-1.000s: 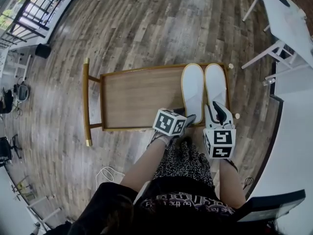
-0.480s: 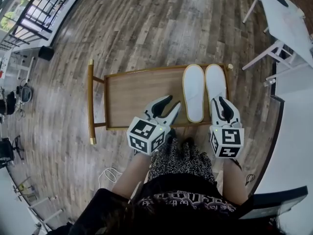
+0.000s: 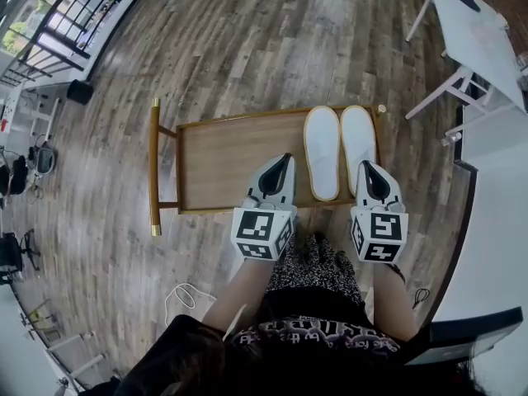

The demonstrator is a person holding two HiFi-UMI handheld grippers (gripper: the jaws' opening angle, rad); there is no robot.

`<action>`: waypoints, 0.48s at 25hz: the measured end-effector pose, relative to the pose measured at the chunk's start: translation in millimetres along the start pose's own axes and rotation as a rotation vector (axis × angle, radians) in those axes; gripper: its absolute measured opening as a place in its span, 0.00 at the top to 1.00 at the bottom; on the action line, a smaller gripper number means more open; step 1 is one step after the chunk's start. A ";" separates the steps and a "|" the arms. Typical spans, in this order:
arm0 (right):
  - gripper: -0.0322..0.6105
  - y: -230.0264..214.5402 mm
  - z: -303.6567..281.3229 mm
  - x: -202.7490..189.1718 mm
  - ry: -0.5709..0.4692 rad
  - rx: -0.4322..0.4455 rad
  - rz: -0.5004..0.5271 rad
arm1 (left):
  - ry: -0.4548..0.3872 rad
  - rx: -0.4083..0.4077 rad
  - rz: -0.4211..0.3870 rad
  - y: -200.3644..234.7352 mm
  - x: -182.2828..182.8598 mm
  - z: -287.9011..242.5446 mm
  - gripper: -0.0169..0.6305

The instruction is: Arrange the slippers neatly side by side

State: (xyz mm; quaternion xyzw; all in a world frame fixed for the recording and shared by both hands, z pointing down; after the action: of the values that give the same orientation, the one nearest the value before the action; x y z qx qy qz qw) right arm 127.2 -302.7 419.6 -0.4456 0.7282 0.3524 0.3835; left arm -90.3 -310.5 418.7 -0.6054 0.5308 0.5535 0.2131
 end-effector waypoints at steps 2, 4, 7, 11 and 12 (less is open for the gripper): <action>0.95 -1.5 5.0 1.5 -0.024 0.002 -0.001 | -0.014 0.011 -0.016 -2.8 1.7 2.4 0.97; 0.95 -2.0 9.8 3.3 -0.044 0.002 0.002 | -0.024 0.031 -0.043 -2.8 4.5 6.5 0.97; 0.95 -1.6 17.0 7.1 -0.084 -0.004 0.013 | -0.051 0.065 -0.078 1.2 8.4 15.3 0.97; 0.95 -3.4 22.2 10.7 -0.121 -0.007 0.025 | -0.070 0.085 -0.110 3.6 9.2 22.8 0.97; 0.95 -4.0 22.9 11.1 -0.127 -0.008 0.027 | -0.071 0.088 -0.110 4.1 8.8 23.8 0.97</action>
State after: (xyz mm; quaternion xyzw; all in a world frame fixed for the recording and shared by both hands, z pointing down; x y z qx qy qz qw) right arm 133.0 -288.8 398.7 -0.4142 0.7069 0.3878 0.4223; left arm -106.1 -295.3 405.1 -0.6037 0.5125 0.5382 0.2885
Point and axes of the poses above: the fingertips, and each gripper's own axes: z backward along the fingers, y to its left, x out of its top, the point moved 9 cm from there along z, backward along the fingers, and after that the axes turned 10 degrees about z, right-handed, at the moved point
